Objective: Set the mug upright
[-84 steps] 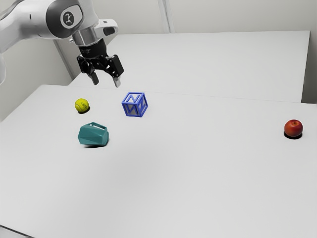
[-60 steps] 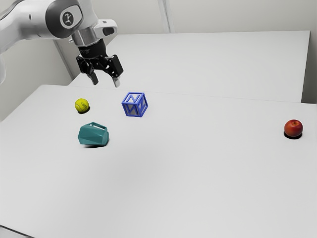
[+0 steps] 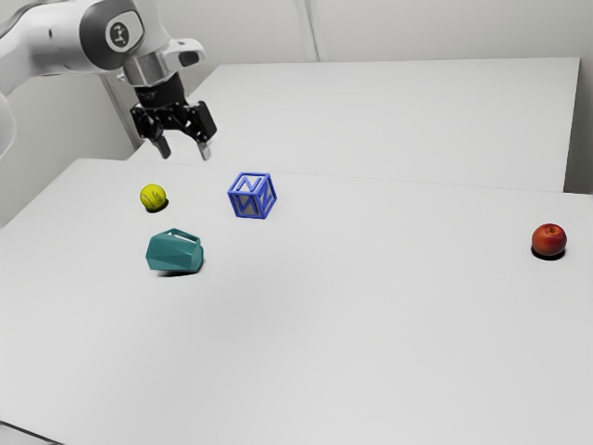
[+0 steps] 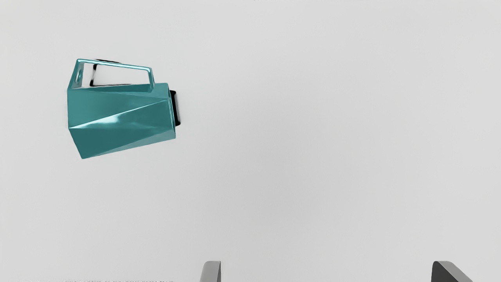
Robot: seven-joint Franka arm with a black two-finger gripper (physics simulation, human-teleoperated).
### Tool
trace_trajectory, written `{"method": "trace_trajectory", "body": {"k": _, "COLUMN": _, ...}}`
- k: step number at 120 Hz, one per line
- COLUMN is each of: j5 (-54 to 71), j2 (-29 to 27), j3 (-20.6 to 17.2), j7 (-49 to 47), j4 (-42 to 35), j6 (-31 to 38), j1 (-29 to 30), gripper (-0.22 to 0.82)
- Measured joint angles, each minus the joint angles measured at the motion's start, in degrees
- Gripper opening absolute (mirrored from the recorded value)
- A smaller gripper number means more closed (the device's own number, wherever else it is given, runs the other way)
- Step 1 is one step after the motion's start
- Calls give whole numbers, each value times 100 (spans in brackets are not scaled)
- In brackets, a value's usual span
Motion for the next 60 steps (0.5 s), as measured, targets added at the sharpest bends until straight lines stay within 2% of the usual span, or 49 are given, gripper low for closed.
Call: {"method": "trace_trajectory", "body": {"k": 60, "j5": -220, "j2": 414, "j3": -15, "j7": 527, "j4": 110, "j6": -10, "j1": 1518, "gripper": 59}}
